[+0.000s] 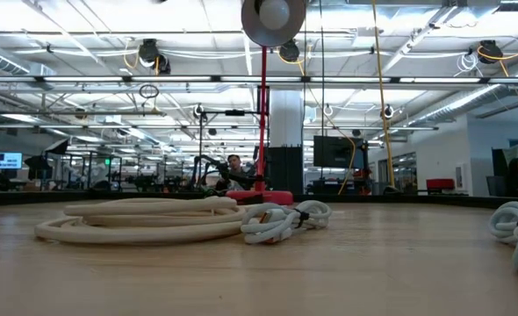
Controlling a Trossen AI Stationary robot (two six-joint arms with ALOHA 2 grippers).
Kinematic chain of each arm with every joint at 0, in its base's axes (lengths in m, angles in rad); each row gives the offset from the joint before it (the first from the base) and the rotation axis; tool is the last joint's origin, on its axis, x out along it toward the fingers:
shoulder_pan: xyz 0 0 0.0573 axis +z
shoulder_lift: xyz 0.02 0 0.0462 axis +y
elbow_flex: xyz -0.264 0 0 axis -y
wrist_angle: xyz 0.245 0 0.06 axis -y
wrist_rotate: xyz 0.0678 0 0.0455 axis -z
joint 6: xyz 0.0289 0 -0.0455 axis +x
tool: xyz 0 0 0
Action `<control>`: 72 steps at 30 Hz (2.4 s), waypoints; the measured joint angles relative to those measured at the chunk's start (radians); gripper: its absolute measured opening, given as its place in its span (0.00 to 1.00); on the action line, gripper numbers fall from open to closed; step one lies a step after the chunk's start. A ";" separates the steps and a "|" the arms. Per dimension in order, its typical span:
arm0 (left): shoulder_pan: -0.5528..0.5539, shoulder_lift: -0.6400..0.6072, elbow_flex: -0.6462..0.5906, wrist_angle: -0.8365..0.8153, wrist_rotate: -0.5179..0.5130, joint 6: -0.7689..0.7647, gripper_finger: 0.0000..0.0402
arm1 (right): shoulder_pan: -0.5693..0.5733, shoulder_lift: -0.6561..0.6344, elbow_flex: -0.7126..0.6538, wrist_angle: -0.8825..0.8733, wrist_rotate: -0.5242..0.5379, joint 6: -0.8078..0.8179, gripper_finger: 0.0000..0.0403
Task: Pick & Place USB Port
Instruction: Put the light brown HDMI cable into the yellow bin
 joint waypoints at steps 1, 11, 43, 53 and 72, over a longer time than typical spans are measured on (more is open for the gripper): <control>-0.016 0.010 0.000 -0.042 0.015 0.011 0.36 | -0.015 -0.012 0.000 0.020 0.001 -0.049 0.21; -0.083 0.294 -0.002 -0.053 0.212 0.168 0.45 | -0.073 -0.081 0.000 -0.005 0.000 -0.159 0.51; -0.069 0.526 0.005 0.083 0.264 0.145 0.59 | -0.072 -0.081 0.000 -0.050 0.023 -0.124 0.56; -0.020 0.498 0.001 0.064 0.267 -0.065 0.05 | -0.072 -0.082 0.000 -0.058 0.023 -0.092 0.54; 0.094 0.309 0.156 0.587 0.282 -0.148 0.03 | 0.076 -0.180 -0.001 0.294 0.023 -0.355 0.47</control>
